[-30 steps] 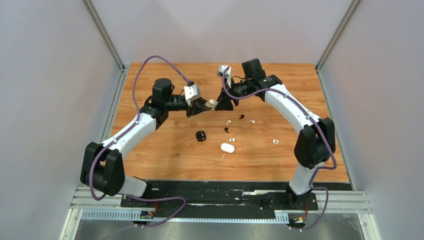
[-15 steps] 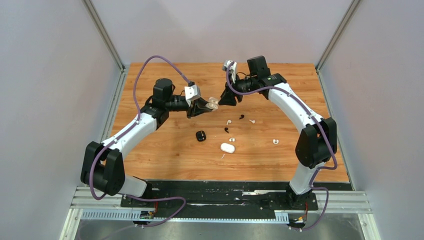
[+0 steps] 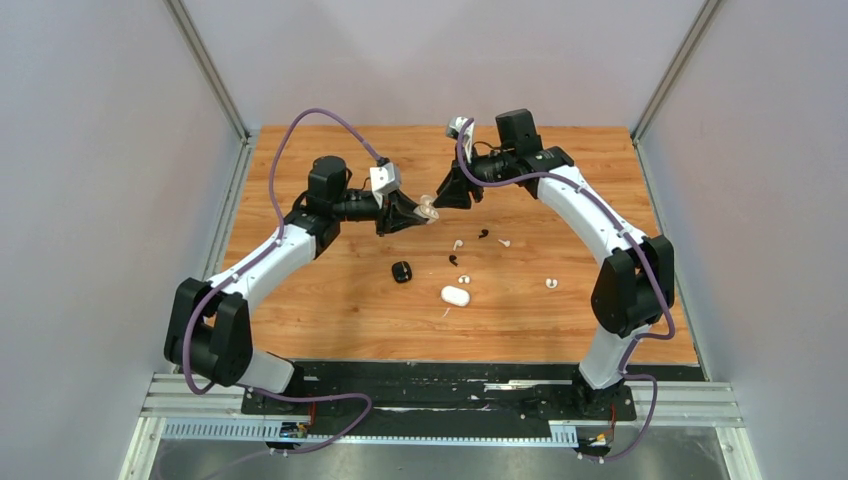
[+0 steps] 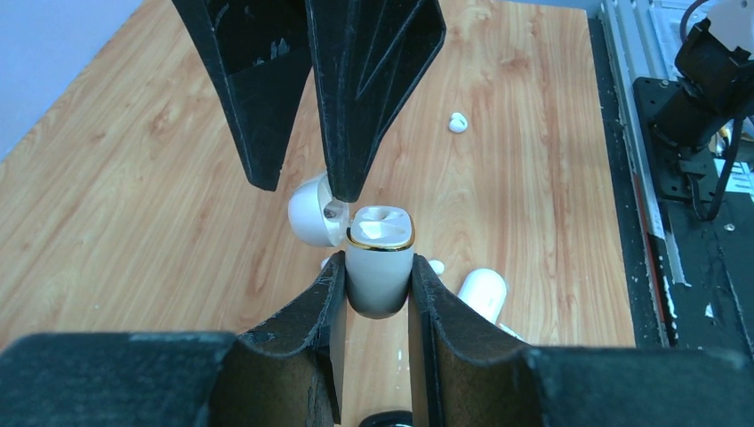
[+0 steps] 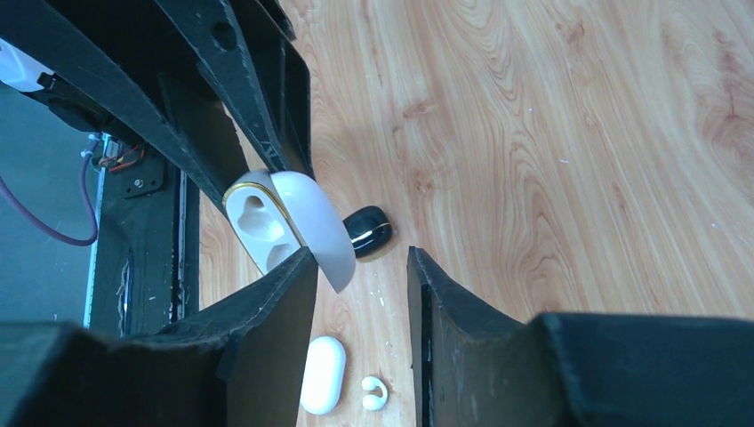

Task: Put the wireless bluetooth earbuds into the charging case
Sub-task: Open the charging case, then adjust the charging case.

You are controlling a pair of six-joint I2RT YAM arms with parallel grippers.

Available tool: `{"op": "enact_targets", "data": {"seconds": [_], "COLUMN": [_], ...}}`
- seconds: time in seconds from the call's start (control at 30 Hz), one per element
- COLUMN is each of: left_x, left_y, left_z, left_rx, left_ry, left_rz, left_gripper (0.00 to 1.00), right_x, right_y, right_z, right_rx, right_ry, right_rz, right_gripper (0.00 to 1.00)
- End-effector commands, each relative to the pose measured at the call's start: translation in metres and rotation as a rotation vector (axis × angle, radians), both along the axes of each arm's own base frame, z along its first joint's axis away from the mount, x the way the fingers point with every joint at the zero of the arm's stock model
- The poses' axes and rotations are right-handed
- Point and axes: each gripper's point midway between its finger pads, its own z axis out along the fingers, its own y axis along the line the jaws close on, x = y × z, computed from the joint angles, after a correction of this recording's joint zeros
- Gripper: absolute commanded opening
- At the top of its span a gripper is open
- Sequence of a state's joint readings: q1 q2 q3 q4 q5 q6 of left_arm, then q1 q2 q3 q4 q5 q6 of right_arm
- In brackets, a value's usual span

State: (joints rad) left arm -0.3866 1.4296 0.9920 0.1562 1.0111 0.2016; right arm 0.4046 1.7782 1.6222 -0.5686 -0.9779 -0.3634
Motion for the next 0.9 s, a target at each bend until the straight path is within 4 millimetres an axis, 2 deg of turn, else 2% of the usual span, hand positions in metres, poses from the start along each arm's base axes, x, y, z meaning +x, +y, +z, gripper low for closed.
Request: {"op": "enact_targets", "data": {"seconds": [0.0,0.37,0.7,0.87], "left_x": [-0.004,0.001,0.003,0.004], "left_y": [-0.007,-0.008,-0.007,-0.007], "left_z": [0.008,0.015,0.016,0.015], "left_rx": [-0.029,-0.079,-0.083,-0.084], "left_ry": [0.007,0.057,0.060,0.056], "left_rz": [-0.037,0.019,0.032,0.036], "left_gripper": [0.00,0.00,0.00,0.00], "right_x": [-0.007,-0.015,-0.015,-0.017], "right_y": [0.007,0.003,0.003,0.003], "right_z": [0.037,0.027,0.021,0.020], "right_rx": [0.080,0.065,0.056,0.058], "right_ry": [-0.081,-0.056,-0.049,-0.041], "right_rz": [0.050,0.049,0.047,0.054], "right_gripper": [0.40,0.41,0.37,0.29]}}
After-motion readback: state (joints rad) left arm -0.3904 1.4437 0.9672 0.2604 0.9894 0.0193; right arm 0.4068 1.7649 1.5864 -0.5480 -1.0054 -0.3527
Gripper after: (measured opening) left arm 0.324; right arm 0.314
